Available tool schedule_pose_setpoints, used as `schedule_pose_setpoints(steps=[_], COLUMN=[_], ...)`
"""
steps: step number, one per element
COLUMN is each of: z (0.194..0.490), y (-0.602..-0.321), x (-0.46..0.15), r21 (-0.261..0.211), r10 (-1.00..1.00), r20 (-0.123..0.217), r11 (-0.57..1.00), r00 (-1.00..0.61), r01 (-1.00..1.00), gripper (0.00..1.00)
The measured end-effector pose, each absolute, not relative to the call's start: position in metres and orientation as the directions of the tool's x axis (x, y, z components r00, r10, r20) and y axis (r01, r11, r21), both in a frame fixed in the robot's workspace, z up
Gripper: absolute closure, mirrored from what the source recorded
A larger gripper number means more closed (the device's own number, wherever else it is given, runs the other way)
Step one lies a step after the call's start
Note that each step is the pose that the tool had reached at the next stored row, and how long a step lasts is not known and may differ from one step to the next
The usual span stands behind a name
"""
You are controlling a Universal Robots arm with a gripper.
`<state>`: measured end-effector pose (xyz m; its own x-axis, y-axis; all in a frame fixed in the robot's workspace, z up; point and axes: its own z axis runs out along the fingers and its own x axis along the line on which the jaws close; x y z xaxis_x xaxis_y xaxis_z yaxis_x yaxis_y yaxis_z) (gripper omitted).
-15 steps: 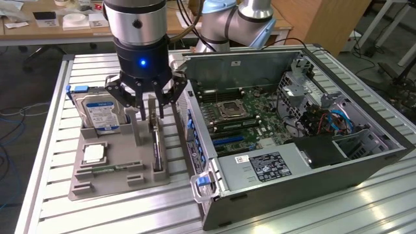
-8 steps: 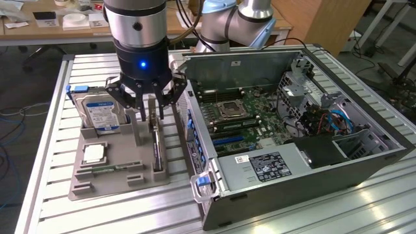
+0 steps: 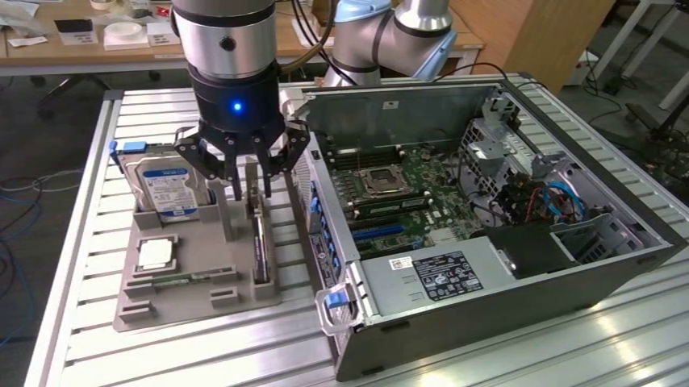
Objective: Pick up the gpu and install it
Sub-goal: 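Pick up the gpu and move the gpu toward the slot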
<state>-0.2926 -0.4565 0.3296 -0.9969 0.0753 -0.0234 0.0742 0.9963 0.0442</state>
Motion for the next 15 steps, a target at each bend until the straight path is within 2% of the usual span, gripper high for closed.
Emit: schedule_pose_setpoints(steps=[15], z=[0.3212], y=[-0.4565], x=[-0.2926], r21=[0.044], r10=[0.075], r20=[-0.023], r11=[0.996], r00=[-0.997], r01=[0.074], gripper=[0.58])
